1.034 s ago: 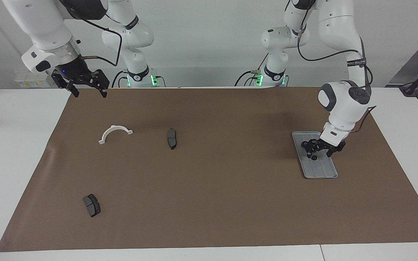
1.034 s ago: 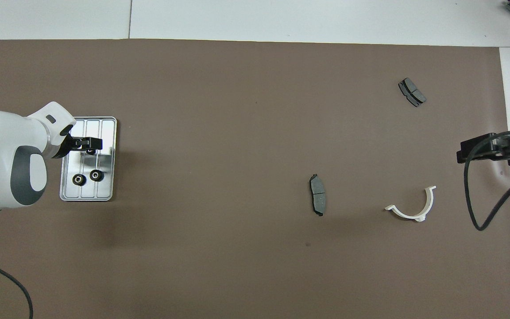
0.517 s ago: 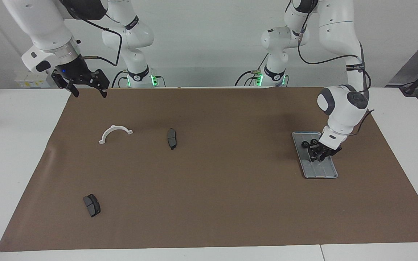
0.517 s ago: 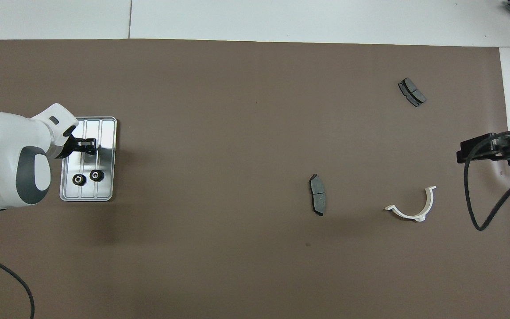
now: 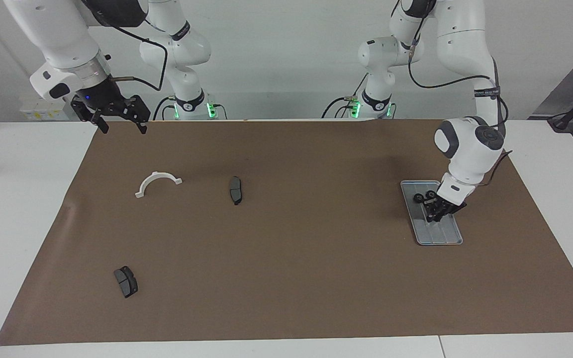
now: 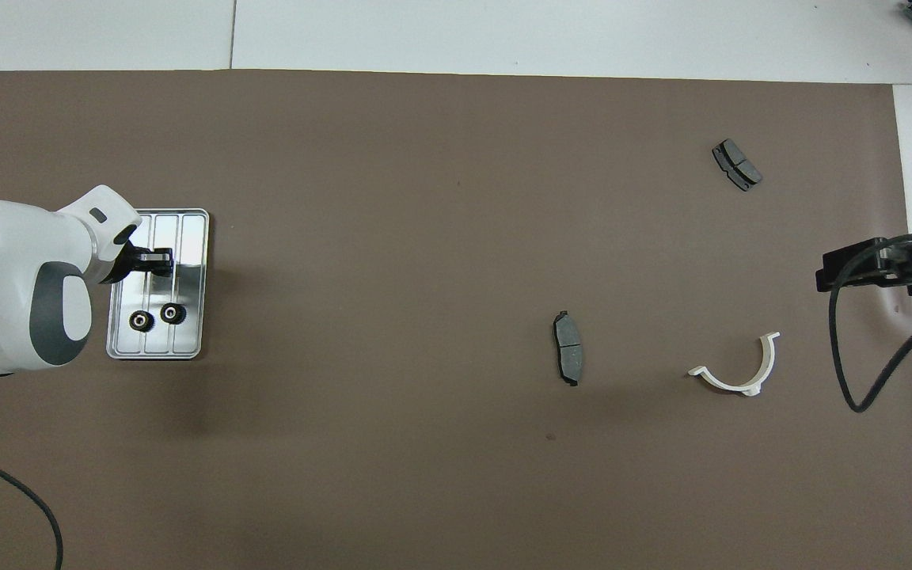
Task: Place bearing gear from tray to pile
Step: 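Carry the gear with the left gripper while the right gripper approaches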
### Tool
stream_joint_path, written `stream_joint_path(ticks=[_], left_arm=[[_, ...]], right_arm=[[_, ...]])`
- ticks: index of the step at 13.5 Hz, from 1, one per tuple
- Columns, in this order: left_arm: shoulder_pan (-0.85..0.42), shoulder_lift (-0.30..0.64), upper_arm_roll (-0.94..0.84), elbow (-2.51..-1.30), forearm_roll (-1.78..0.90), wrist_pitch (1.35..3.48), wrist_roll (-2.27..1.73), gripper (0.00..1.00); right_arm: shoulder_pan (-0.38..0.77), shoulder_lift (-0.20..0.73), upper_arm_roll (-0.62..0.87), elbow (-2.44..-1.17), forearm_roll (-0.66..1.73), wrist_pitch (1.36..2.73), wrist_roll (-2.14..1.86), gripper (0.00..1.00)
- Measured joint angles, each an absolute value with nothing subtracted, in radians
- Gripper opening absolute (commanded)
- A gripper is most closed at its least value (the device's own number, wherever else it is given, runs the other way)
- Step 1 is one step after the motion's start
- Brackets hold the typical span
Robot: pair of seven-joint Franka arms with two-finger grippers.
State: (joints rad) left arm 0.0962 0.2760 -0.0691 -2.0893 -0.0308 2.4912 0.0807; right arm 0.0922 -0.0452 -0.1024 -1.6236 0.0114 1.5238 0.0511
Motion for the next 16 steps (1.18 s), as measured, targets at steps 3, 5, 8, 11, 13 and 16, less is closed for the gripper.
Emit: stream_joint_path(ticks=[3, 5, 8, 11, 13, 16], left_arm=[[0.093, 0.265, -0.078, -1.989, -0.031, 2.334, 0.081, 0.0], [0.07, 0.236, -0.082, -1.906, -0.031, 2.21, 0.079, 0.0], [-0.003, 0.178, -0.089, -1.881, -0.032, 2.126, 0.0, 0.0], [-0.173, 0.166, -0.095, -1.882, -0.032, 2.133, -0.27, 0.0], [-0.276, 0.168, -0.098, -1.884, -0.032, 2.17, -0.399, 0.0], [-0.389, 0.193, -0.099, -1.894, -0.031, 2.27, -0.57, 0.0]], right_arm=[[0.092, -0.057, -0.103, -1.623, 0.011, 1.524, 0.051, 1.0], [0.092, -0.065, -0.104, -1.624, 0.011, 1.519, 0.051, 1.0], [0.092, -0.071, -0.105, -1.624, 0.011, 1.514, 0.051, 1.0], [0.088, -0.071, -0.106, -1.624, 0.011, 1.518, 0.051, 1.0], [0.086, -0.071, -0.108, -1.631, 0.011, 1.541, 0.051, 1.0], [0.086, -0.071, -0.108, -1.651, 0.011, 1.604, 0.051, 1.0]])
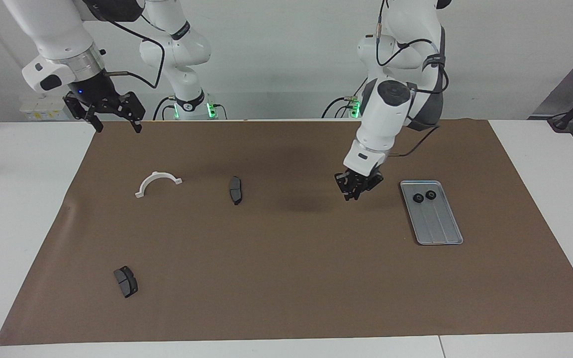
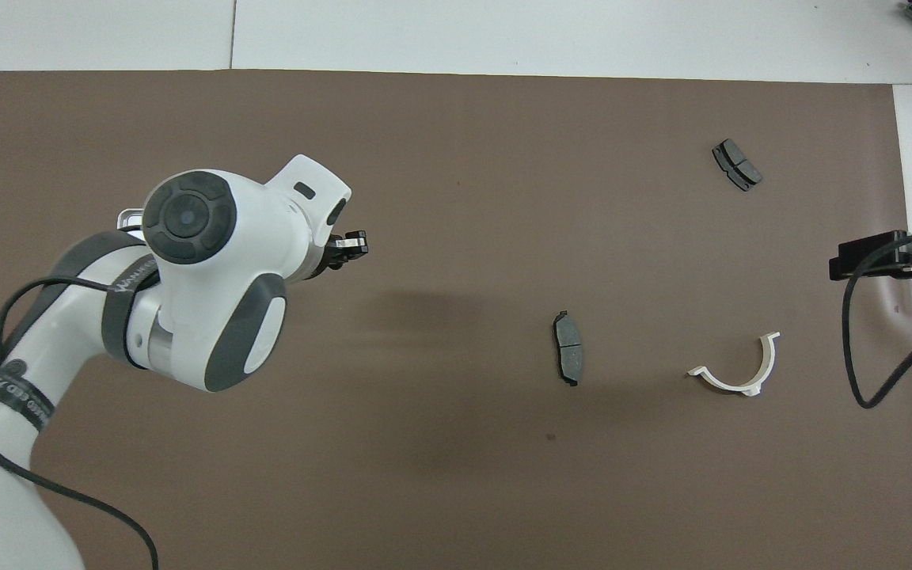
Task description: Place bearing gear from tray to pile
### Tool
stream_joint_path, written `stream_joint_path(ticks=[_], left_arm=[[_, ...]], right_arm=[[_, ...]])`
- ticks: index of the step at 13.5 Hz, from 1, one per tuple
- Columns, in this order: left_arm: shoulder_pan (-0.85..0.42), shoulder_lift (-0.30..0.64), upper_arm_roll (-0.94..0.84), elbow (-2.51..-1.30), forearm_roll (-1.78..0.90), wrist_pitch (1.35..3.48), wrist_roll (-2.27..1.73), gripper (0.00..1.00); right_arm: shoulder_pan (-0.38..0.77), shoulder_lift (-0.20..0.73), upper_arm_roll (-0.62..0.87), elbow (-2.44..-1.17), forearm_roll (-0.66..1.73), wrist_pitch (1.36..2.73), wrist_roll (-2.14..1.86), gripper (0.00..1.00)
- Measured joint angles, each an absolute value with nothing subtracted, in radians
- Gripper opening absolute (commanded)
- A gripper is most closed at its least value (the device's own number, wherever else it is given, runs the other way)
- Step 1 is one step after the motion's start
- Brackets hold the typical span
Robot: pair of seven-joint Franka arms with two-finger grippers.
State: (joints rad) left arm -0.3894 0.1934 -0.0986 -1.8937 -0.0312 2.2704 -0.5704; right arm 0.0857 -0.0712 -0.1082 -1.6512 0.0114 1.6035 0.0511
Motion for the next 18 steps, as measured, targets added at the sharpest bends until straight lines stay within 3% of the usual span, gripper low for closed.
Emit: stream_joint_path(ticks=[4, 8, 9, 10, 11, 12, 16, 18], left_arm=[[-0.512, 0.362, -0.097, -1.824, -0.03, 2.389, -0.737, 0.0], [-0.532, 0.515, -0.095, -1.711, -0.03, 2.557, -0.866, 0.0], [-0.532, 0.529, -0.095, -1.713, -0.03, 2.586, -0.876, 0.05], [-0.533, 0.539, -0.095, -1.717, -0.03, 2.614, -0.883, 0.27], [-0.533, 0.544, -0.095, -1.723, -0.03, 2.636, -0.889, 0.76], [-0.533, 0.547, -0.095, -1.726, -0.03, 2.642, -0.892, 1.0], [-0.528, 0.535, -0.077, -1.714, -0.03, 2.58, -0.901, 1.0], [-0.484, 0.47, -0.065, -1.702, -0.03, 2.453, -0.902, 1.0]], right_arm=[[0.086, -0.083, -0.109, -1.72, 0.011, 1.689, 0.067, 1.0], [0.087, -0.093, -0.108, -1.785, 0.011, 1.751, 0.067, 1.0], [0.087, -0.093, -0.108, -1.8, 0.011, 1.777, 0.067, 1.0], [0.089, -0.093, -0.108, -1.816, 0.011, 1.802, 0.067, 1.0], [0.093, -0.092, -0.107, -1.832, 0.011, 1.83, 0.067, 1.0], [0.102, -0.086, -0.106, -1.846, 0.011, 1.857, 0.067, 1.0], [0.154, 0.008, -0.103, -1.863, 0.009, 1.984, 0.105, 1.0], [0.166, 0.064, -0.102, -1.862, 0.009, 2.066, 0.119, 1.0]])
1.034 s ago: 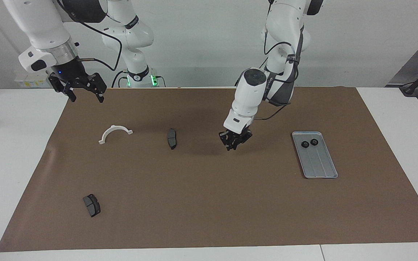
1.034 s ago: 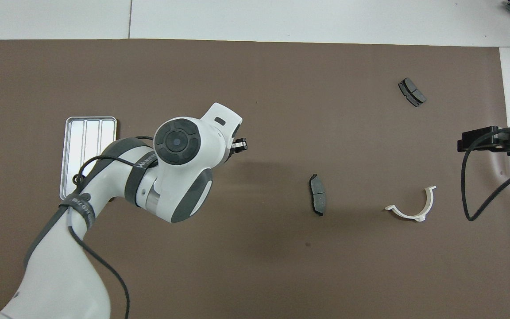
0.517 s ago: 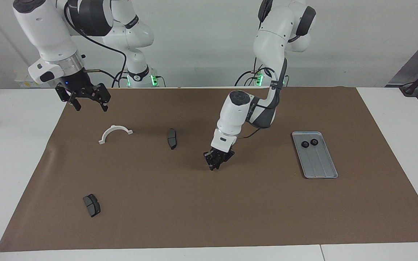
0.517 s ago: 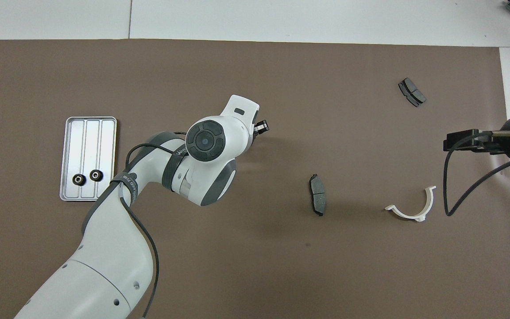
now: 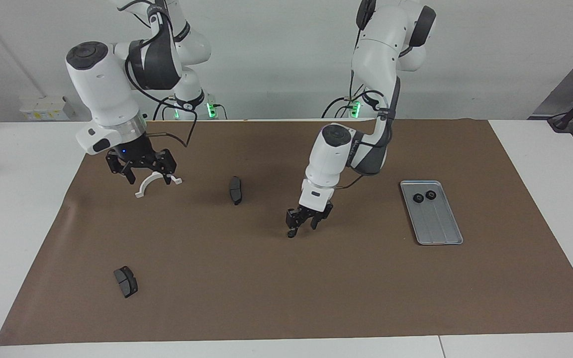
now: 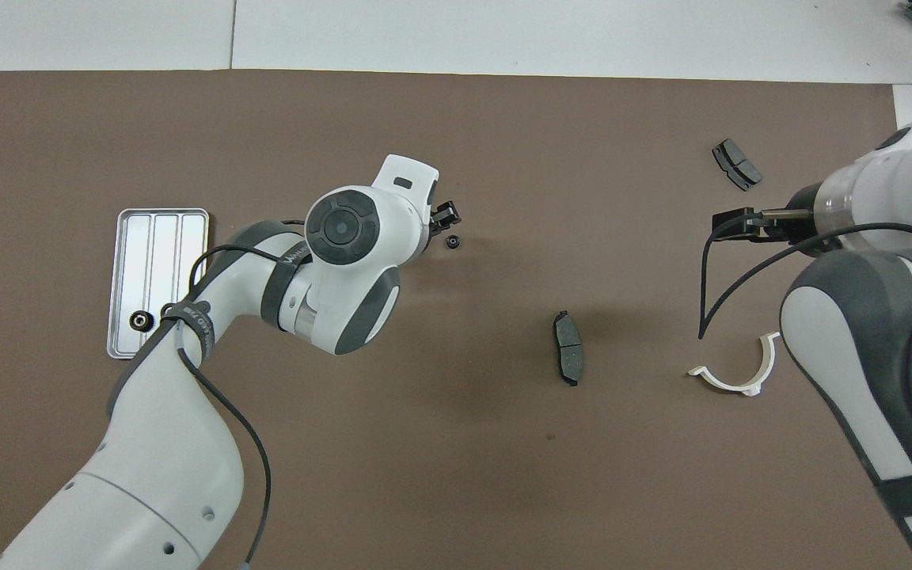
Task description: Place bearing gear from tray to pile
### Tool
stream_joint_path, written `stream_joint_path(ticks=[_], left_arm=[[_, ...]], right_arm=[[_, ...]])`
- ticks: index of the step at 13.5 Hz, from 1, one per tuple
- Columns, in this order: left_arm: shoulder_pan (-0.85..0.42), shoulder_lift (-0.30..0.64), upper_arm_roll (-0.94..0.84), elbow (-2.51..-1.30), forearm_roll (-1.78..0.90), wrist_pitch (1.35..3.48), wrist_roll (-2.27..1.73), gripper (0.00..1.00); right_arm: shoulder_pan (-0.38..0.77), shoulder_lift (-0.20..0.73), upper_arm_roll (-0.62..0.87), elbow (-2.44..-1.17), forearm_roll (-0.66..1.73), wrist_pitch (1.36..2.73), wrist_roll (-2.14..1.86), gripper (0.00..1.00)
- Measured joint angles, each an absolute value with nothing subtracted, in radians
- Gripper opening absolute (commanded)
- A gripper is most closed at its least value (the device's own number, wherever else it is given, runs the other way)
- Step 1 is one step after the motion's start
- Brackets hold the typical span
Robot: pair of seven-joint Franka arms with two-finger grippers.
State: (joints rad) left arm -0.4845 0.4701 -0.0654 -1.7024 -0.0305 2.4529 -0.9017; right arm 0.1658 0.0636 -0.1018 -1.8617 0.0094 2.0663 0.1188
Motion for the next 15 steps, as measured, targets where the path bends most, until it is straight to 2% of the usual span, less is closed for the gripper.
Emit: stream_joint_path(ticks=[4, 7, 9, 12, 13, 14, 15], left_arm=[[-0.3, 0.293, -0.06, -1.705, -0.03, 2.111, -0.792, 1.0], [-0.172, 0.251, -0.057, -1.745, -0.029, 2.002, -0.562, 1.0], [-0.072, 0.233, -0.056, -1.822, -0.029, 2.032, -0.391, 1.0], [0.033, 0.193, -0.056, -1.996, -0.029, 2.21, -0.238, 1.0], [0.052, 0.177, -0.056, -2.056, -0.029, 2.26, -0.217, 0.97], [0.061, 0.159, -0.056, -2.112, -0.029, 2.297, -0.208, 0.86], [0.062, 0.14, -0.057, -2.161, -0.029, 2.321, -0.206, 0.79]], right_arm=[[0.299, 0.206, -0.098, -1.806, 0.009, 2.225, 0.284, 1.0], [0.379, 0.32, -0.097, -1.705, 0.008, 2.263, 0.315, 1.0], [0.416, 0.386, -0.097, -1.656, 0.008, 2.328, 0.332, 1.0], [0.467, 0.519, -0.098, -1.544, -0.014, 2.368, 0.413, 1.0], [0.482, 0.57, -0.098, -1.493, -0.043, 2.369, 0.451, 1.0], [0.493, 0.615, -0.098, -1.452, -0.066, 2.373, 0.481, 1.0], [0.503, 0.649, -0.097, -1.423, -0.072, 2.385, 0.493, 1.0]])
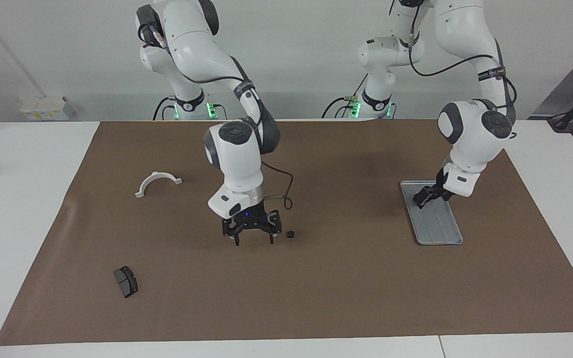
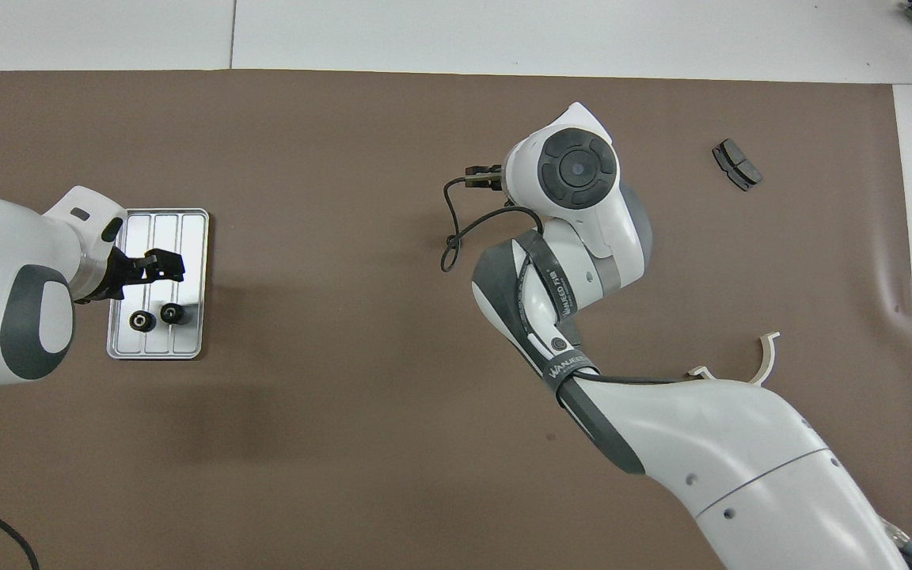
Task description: Place bearing gear from tray to pile
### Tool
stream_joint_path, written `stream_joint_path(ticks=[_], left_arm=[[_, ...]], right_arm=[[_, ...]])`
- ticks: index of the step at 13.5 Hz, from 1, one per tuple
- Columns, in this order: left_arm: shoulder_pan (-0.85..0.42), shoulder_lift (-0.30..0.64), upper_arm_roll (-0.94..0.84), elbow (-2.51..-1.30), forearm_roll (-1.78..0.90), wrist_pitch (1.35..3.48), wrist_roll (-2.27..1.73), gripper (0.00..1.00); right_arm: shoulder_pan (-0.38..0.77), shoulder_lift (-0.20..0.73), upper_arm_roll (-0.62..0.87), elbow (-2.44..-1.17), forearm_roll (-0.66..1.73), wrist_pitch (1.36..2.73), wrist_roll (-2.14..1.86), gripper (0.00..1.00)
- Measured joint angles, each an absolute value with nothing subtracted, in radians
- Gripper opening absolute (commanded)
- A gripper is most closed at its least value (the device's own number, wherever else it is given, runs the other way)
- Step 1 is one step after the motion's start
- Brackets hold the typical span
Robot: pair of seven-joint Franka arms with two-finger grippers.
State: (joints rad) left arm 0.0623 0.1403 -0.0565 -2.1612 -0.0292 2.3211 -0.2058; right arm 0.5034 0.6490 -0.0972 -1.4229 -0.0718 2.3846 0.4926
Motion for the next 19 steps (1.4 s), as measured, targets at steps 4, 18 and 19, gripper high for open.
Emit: stream_joint_path(ticks=[4, 18, 19], left_arm=[[0.061, 0.086, -0.065, -2.296, -0.029, 2.418, -0.206, 0.72], [0.056, 0.08, -0.077, -2.343, -0.029, 2.546, -0.205, 0.58], [0.056, 0.081, -0.078, -2.345, -0.029, 2.546, -0.205, 0.55]], right_arm=[[0.58, 0.713, -0.097, -1.385, -0.073, 2.438, 0.58, 0.99], [0.627, 0.708, -0.103, -1.452, -0.112, 2.43, 0.602, 0.52], [0.627, 0.706, -0.103, -1.457, -0.112, 2.43, 0.602, 0.51]])
